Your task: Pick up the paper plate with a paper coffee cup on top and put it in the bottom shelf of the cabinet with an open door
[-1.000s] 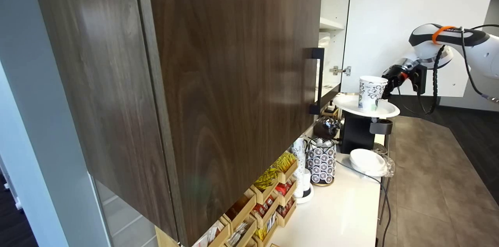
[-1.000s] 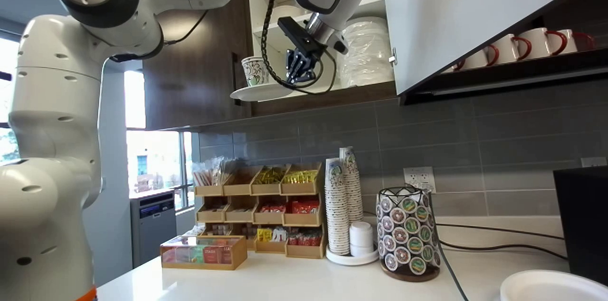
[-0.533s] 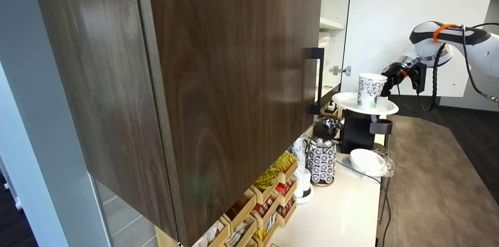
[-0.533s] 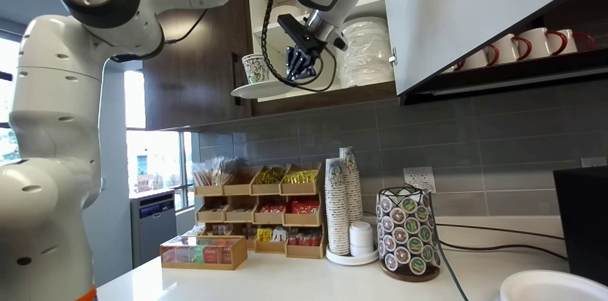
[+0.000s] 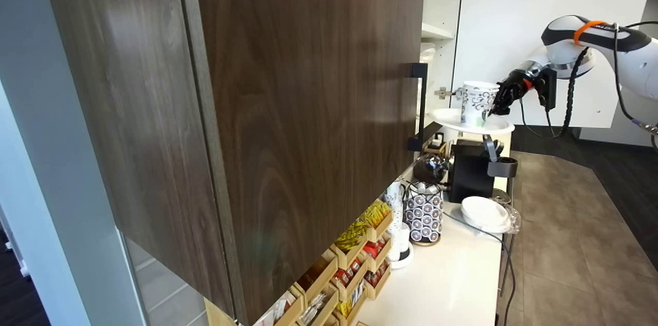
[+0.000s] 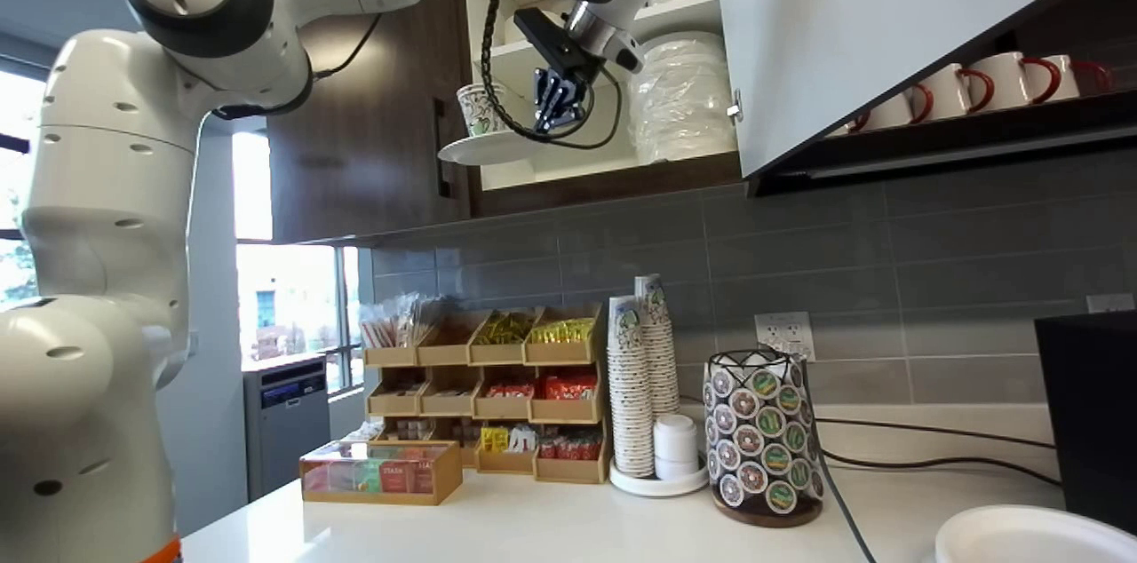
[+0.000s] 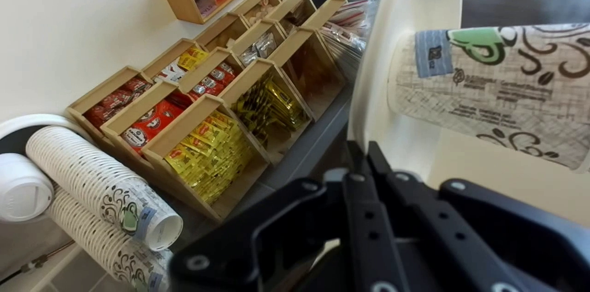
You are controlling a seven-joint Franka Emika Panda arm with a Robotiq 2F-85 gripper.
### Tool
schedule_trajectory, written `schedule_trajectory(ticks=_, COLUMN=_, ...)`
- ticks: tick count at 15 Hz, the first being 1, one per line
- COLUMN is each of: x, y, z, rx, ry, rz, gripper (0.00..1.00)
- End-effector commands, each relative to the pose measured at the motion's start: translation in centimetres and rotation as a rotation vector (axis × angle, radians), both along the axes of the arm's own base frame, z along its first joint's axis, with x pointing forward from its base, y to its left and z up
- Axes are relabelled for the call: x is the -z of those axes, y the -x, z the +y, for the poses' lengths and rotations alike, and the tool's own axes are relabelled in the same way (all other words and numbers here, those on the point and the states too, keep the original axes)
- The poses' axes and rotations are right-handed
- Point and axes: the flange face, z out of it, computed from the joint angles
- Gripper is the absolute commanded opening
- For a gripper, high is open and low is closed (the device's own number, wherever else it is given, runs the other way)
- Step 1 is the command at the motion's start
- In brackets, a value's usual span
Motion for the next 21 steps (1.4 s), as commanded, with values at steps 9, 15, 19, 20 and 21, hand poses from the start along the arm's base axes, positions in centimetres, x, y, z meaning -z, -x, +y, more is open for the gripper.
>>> schedule_trajectory(ticks=9, x=0.1, y=-4.6, z=1.1, rx=0.129, ry=-0.001, rz=0.057, gripper=0.04)
schedule_trajectory(ticks=15, x=-0.1, y=-4.6, z=1.1, rx=0.131, ry=0.0, rz=0.054, gripper=0.04)
schedule_trajectory(ticks=19, x=-0.1, y=-4.6, z=1.1, rx=0.131, ry=0.0, rz=0.053, gripper=0.01)
schedule_trajectory(ticks=20, x=-0.2, y=-4.8, z=1.1, rx=0.141, ry=-0.004, rz=0.056, gripper=0.01)
schedule_trajectory(ticks=21, x=-0.3, y=-5.1, z=1.3, rx=0.151, ry=0.0, rz=0.064, gripper=0.01)
